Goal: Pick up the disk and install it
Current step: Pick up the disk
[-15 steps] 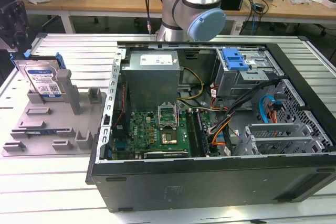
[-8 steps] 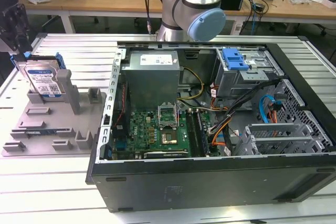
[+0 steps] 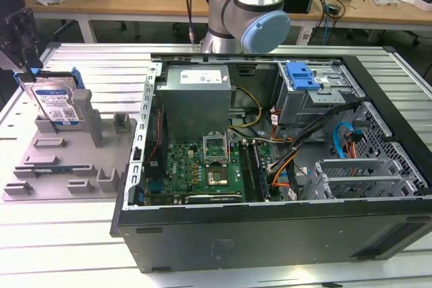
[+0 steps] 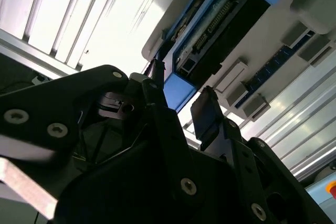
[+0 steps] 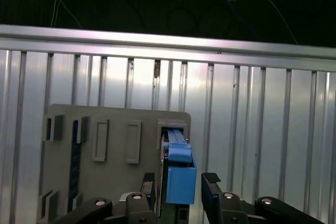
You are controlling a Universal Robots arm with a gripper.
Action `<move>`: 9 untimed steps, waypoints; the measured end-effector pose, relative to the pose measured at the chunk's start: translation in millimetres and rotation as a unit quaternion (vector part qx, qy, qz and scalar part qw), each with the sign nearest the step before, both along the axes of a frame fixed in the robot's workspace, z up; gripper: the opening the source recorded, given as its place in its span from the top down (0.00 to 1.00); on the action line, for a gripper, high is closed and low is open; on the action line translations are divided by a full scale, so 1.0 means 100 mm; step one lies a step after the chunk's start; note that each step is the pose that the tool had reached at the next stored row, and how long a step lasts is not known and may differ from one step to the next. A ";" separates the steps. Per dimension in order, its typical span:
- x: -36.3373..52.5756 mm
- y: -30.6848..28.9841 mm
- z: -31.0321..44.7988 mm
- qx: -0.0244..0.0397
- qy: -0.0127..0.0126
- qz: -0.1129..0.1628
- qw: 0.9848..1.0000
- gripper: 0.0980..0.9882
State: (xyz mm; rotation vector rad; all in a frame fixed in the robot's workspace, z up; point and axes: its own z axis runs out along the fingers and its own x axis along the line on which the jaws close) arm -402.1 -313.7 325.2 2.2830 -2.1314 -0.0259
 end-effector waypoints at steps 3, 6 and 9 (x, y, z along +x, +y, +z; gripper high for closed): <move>-0.007 0.000 -0.035 0.000 0.000 0.003 1.000 0.57; -0.008 0.000 -0.055 0.000 0.000 0.003 1.000 0.57; -0.008 0.000 -0.070 0.000 0.000 0.003 1.000 0.57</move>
